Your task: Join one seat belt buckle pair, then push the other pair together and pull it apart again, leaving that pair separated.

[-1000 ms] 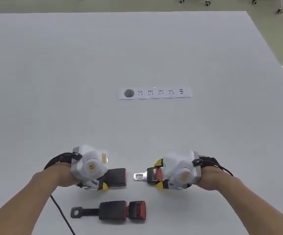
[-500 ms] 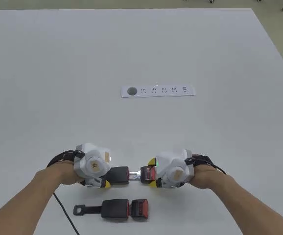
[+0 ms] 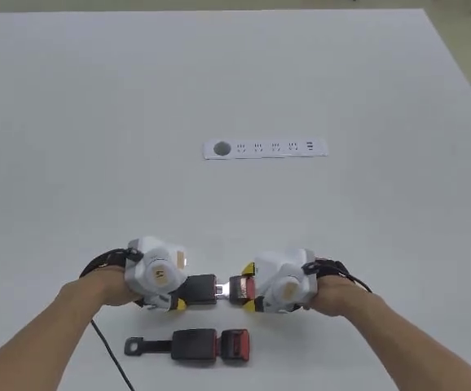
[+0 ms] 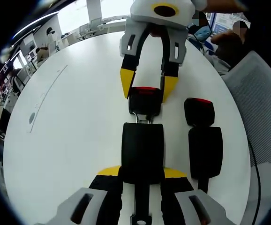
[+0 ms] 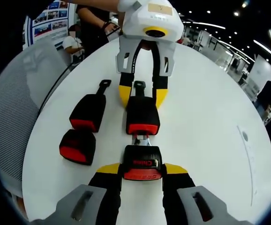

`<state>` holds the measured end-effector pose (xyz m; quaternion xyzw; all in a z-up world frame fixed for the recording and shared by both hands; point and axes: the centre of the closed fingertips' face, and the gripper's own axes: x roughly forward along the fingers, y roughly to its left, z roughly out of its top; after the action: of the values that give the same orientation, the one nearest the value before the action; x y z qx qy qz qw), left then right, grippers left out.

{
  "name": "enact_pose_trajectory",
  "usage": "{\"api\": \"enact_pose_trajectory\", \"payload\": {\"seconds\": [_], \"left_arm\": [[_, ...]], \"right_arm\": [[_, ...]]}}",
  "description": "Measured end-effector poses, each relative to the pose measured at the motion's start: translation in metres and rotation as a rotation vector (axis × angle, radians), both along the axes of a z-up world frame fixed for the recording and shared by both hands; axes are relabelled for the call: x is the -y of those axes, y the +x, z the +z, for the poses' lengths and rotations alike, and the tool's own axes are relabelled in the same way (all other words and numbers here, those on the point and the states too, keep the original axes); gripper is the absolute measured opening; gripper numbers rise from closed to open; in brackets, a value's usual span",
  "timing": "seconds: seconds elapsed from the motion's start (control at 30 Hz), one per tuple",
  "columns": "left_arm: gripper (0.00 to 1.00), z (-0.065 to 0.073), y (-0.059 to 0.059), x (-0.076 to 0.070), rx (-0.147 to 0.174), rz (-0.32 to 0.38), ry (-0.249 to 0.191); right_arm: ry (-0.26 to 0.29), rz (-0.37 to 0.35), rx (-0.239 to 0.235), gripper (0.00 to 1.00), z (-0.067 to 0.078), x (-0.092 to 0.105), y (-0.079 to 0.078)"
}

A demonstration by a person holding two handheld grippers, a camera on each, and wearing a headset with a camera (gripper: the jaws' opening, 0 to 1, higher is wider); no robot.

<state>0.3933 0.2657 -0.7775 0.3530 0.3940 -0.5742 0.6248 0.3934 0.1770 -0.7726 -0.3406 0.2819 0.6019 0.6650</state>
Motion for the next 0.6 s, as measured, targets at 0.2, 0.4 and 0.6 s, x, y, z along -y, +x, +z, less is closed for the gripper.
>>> {"api": "enact_pose_trajectory", "payload": {"seconds": [0.2,0.4,0.6], "left_arm": [[0.31,0.0017,-0.001,0.0009,0.002,0.0,-0.008],[0.31,0.0002,-0.0006,0.0009,0.003,-0.009,-0.007],[0.31,0.0029,-0.0023,0.0029,0.003,-0.014,-0.009]], "right_arm": [[0.003,-0.003,0.005,0.3,0.0012,-0.0005,0.0],[-0.007,0.004,0.001,0.29,0.0012,-0.0014,0.0014],[-0.029,0.014,0.0,0.29,0.0017,-0.0035,0.0003]]}}
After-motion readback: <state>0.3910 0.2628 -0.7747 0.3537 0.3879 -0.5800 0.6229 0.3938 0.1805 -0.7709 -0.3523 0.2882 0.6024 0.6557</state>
